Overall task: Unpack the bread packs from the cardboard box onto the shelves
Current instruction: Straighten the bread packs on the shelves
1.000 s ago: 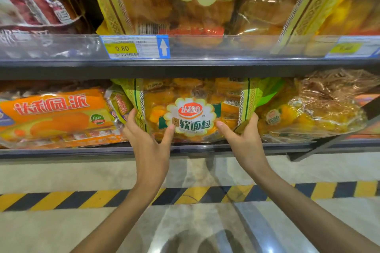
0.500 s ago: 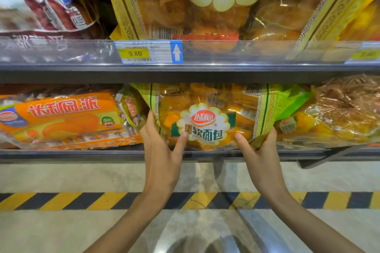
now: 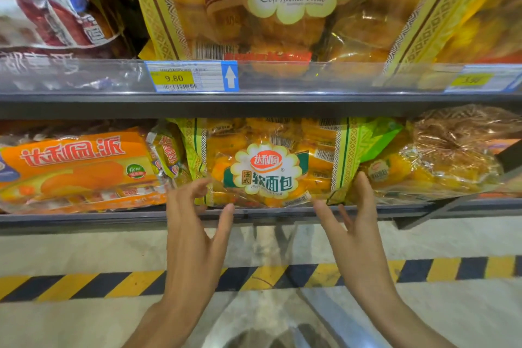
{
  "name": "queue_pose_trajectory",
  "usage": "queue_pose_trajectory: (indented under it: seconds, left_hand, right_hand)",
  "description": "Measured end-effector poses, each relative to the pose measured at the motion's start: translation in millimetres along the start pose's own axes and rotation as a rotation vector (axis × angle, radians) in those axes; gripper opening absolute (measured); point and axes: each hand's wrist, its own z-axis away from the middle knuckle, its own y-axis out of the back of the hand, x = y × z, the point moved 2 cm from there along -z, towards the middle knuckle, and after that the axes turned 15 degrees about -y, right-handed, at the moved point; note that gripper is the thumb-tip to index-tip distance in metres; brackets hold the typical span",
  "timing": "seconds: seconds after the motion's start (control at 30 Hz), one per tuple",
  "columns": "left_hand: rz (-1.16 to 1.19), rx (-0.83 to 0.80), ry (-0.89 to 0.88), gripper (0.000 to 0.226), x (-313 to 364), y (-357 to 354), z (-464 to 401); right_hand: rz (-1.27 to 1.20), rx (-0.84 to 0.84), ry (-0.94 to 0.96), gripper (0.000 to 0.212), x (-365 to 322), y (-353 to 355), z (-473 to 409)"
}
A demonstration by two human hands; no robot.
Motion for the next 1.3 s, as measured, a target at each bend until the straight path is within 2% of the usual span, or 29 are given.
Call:
queue_pose_trajectory:
  seconds: [0.07, 0.17, 0.23, 0.3, 0.47, 0.63, 0.9, 1.07, 1.3]
  left_hand:
    - [-0.162, -0.158, -0.224, 0.047, 8, -5, 1]
    - [-0.475, -0.336, -0.487, 0.068, 3, -27, -6]
    - [-0.605, -0.391, -0.495, 0.08, -6, -36, -12]
    - [-0.7, -0.394, -0.485, 0.087, -20, -39, -19]
    - [-0.787, -0.336, -0.549, 0.086, -38, -46, -33]
    - [-0.778, -0.247, -0.558, 0.096, -37, -40, -26]
    - [-0.781, -0.291, -0.527, 0.104, -55, -41, -46]
    - [-0.785, -0.308, -0.513, 0.106, -50, -40, -45]
    - [-0.806, -0.4, -0.48, 0.093, -32, -26, -40]
  right_hand:
    - [0.199, 0.133, 0.241, 0.082, 1, 1, 16]
    - [0.752, 0.27, 0.642, 0.083, 7, -8, 2]
    - [1.04, 0.319, 0.748, 0.095, 18, -16, -23]
    - [1.17, 0.367, 0.751, 0.102, 22, -21, -46]
    - [1.21, 0.463, 0.85, 0.091, 18, -25, -72]
    - [1.138, 0.502, 0.911, 0.103, 23, -19, -70]
    - [1.15, 0.453, 0.894, 0.109, 8, -15, -89]
    - [1.141, 0.429, 0.865, 0.103, 5, -14, -84]
    - [1.159, 0.359, 0.805, 0.103, -3, -11, -68]
